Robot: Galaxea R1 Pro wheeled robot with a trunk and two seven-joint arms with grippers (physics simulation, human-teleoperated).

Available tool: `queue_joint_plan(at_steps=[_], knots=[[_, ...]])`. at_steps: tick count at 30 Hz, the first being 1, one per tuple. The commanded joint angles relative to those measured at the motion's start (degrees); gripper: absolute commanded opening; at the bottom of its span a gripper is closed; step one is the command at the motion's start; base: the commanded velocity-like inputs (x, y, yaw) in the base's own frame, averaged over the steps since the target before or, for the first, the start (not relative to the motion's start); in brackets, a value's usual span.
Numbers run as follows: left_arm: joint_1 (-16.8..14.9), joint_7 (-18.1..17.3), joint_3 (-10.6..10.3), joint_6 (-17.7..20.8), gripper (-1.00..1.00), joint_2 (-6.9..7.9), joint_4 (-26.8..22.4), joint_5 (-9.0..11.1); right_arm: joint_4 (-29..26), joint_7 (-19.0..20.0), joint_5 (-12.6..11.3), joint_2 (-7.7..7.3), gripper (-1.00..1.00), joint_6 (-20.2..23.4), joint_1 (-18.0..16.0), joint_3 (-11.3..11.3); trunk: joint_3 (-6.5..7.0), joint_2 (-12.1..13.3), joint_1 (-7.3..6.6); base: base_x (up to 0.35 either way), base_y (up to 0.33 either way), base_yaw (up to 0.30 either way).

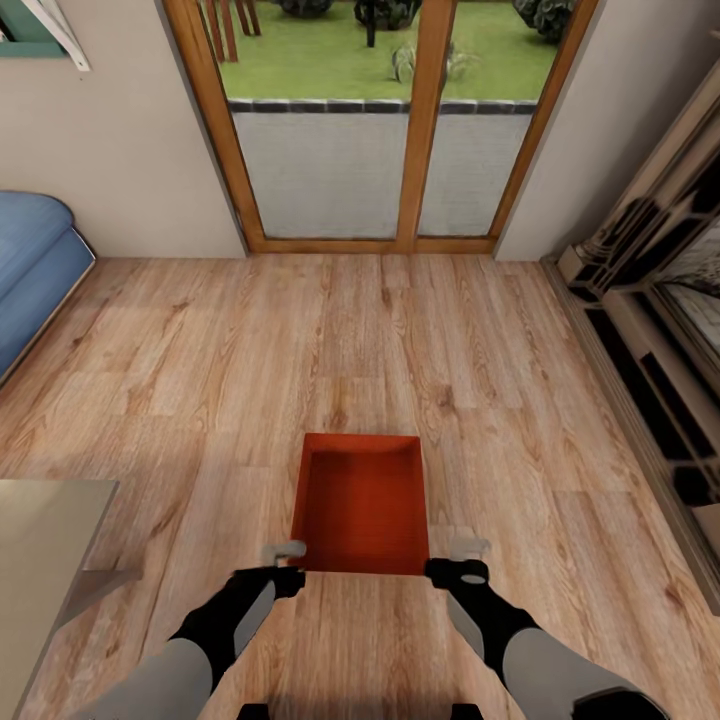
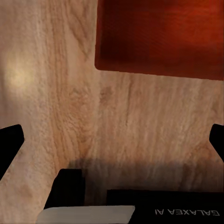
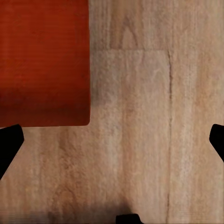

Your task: Move the two storage containers from the living room to the garage. In the garage, place one container on the floor and stack the other container on top of it (either order is fine).

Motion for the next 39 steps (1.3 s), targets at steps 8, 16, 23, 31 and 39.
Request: queue_joint_plan(at_steps=[8, 16, 23, 31, 39], knots=[[-0.09, 4.83, -0.20, -3.72, 1.00, 0.08, -2.83, -2.16, -0.53, 0.19, -0.49, 0.40, 1.00, 0.27, -0.06, 0.70, -0.03, -0.02, 0.00, 0.000, 0.000, 0.000], [-0.06, 5.87, -0.11, -4.31, 1.00, -0.06, -3.79, -2.46, -0.55, 0.36, -0.73, 0.46, 1.00, 0.18, -0.06, 0.78, -0.03, -0.02, 0.00, 0.000, 0.000, 0.000], [-0.10, 5.88, 0.04, -4.38, 1.00, -0.09, -3.82, -2.55, -0.55, 0.49, -0.68, 0.51, 1.00, 0.34, -0.06, 0.85, -0.03, -0.02, 0.00, 0.006, 0.000, 0.000], [-0.09, 5.81, 0.03, -4.38, 1.00, -0.01, -3.81, -2.48, -0.55, 0.46, -0.64, 0.57, 1.00, -0.20, -0.06, 0.84, -0.03, -0.02, 0.00, 0.239, 0.000, 0.000], [-0.09, 5.88, 0.03, -4.38, 1.00, -0.01, -3.92, -2.49, -0.55, 0.30, -0.68, 0.57, 1.00, -0.27, -0.06, 0.64, -0.03, -0.02, 0.00, 0.162, 0.000, 0.000]])
